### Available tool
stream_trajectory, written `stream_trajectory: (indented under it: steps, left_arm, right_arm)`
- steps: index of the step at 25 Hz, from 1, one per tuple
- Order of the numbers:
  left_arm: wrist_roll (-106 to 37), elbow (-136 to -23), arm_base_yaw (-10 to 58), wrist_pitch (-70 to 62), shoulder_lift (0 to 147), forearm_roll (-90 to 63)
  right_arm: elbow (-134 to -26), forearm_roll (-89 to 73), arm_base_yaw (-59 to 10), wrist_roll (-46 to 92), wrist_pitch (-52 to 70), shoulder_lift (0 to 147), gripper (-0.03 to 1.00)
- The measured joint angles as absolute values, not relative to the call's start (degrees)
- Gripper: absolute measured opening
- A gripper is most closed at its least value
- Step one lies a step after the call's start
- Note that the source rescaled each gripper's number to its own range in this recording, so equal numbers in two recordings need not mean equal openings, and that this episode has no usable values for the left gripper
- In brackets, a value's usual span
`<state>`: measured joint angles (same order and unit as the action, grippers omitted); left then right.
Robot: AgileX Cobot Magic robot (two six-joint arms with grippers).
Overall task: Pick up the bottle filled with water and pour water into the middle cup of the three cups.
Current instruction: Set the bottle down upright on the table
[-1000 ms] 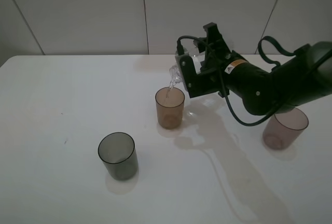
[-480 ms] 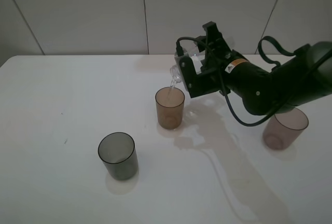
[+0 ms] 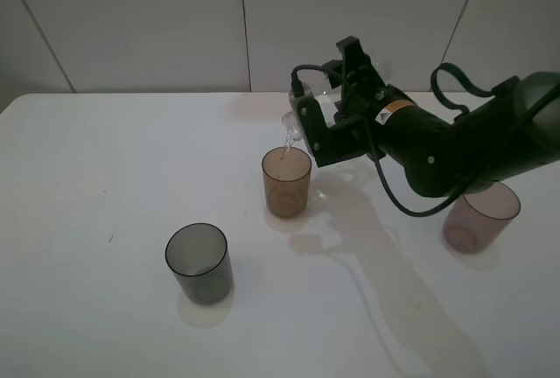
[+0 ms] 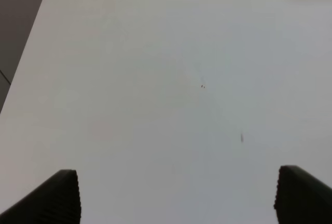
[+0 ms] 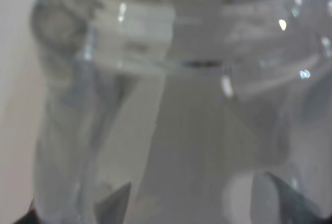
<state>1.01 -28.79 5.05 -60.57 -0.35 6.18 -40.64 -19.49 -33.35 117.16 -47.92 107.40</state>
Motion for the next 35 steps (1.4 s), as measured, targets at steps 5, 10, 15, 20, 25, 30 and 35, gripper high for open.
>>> stream_trajectory:
  steps: [5, 10, 15, 20, 25, 30, 35]
  left_arm:
    - [1.01, -28.79, 5.05, -60.57, -0.35, 6.18]
    - [1.01, -28.79, 5.05, -60.57, -0.35, 6.18]
    - [1.01, -28.79, 5.05, -60.57, -0.35, 6.18]
    - [1.01, -28.79, 5.05, -60.57, -0.35, 6.18]
    - [1.01, -28.79, 5.05, -60.57, -0.35, 6.18]
    - [1.01, -28.79, 5.05, -60.57, -0.35, 6.18]
    - [1.01, -28.79, 5.05, -60.57, -0.35, 6.18]
  right_arm:
    - [-40.64, -19.61, -33.34, 119.36, -48.19, 107.40, 0.00]
    - [-40.64, -19.61, -33.34, 119.88, -48.73, 107.40, 0.00]
    - [-40.64, -19.65, -33.34, 123.21, -48.85, 107.40, 0.00]
    - [-40.64, -19.72, -33.34, 125.22, -48.85, 107.40, 0.00]
    - [-40.64, -19.81, -33.99, 125.47, -49.77, 107.40, 0.00]
    - [-40.64, -19.81, -33.99, 125.47, -50.95, 107.40, 0.00]
    - [-40.64, -19.71, -34.54, 125.47, -53.28, 107.40, 0.00]
